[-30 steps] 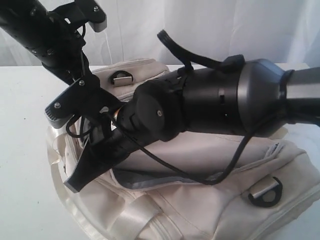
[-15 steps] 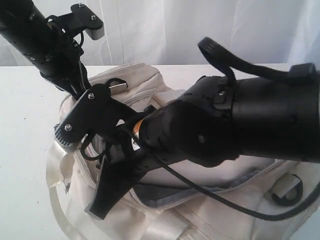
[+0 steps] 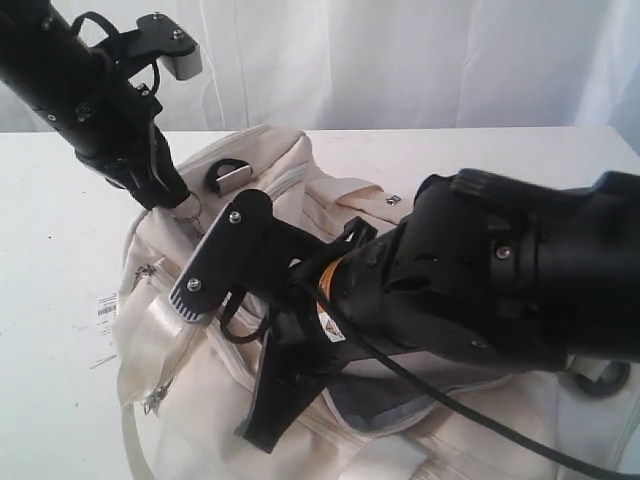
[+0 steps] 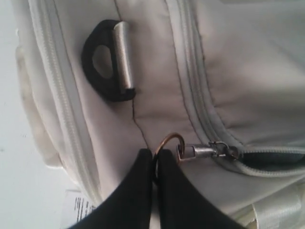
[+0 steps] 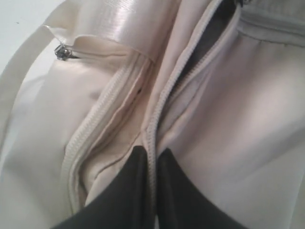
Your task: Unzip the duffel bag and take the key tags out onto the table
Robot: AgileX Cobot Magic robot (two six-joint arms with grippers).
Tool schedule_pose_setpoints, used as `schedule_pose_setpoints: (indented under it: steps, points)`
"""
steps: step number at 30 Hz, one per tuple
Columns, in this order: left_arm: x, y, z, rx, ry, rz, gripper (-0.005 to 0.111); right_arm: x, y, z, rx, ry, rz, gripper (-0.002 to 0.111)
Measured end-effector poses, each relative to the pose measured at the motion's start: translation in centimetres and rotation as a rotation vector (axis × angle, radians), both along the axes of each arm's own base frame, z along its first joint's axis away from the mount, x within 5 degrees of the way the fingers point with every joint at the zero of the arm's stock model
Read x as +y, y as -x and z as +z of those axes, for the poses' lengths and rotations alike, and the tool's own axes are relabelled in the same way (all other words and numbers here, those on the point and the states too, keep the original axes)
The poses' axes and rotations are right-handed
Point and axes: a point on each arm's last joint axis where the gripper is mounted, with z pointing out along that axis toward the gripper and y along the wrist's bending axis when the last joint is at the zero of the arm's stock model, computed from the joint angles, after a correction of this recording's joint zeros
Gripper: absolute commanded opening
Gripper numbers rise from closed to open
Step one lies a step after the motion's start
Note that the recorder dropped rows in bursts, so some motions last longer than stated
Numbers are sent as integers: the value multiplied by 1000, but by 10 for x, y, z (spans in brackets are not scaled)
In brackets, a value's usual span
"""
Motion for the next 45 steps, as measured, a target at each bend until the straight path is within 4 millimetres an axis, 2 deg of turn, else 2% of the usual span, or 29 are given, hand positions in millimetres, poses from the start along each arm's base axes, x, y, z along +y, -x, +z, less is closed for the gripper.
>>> schedule_pose_setpoints:
  steps: [5, 7, 9, 11, 12, 14, 15, 19, 22, 28, 35, 40, 45]
  points:
    - [-5, 10, 18, -40, 126, -114, 0, -3, 8, 7, 105, -95, -65, 0]
    - [-5, 18, 31, -27, 145, -158, 0, -2, 10, 9, 128, -125, -75, 0]
    - [-4, 22, 38, -1, 147, -186, 0, -1, 13, 9, 134, -133, -69, 5]
    - [-4, 25, 43, 26, 154, -210, 0, 2, 15, 10, 132, -146, -57, 22]
    - [-5, 27, 44, 35, 157, -218, 0, 3, 16, 10, 132, -153, -54, 36]
    - [-4, 28, 45, 52, 159, -228, 0, 3, 18, 13, 143, -176, -60, 54]
    - [-4, 30, 46, 66, 157, -236, 0, 2, 19, 15, 143, -196, -63, 57]
    - [-4, 30, 46, 64, 158, -242, 0, 3, 21, 40, 90, -364, -34, 56]
    - [-4, 30, 46, 64, 158, -242, 0, 5, 21, 47, 68, -432, -23, 56]
    - [-5, 30, 46, 67, 162, -243, 0, 15, -6, 32, 78, -465, -111, 60]
    - [-5, 30, 46, 65, 161, -245, 0, 25, -14, 33, 88, -513, -136, 59]
    - [-5, 30, 46, 65, 161, -245, 0, 33, -18, 17, 128, -494, -167, 44]
    - [-6, 27, 42, 74, 165, -244, 0, 38, -21, 9, 160, -495, -196, 12]
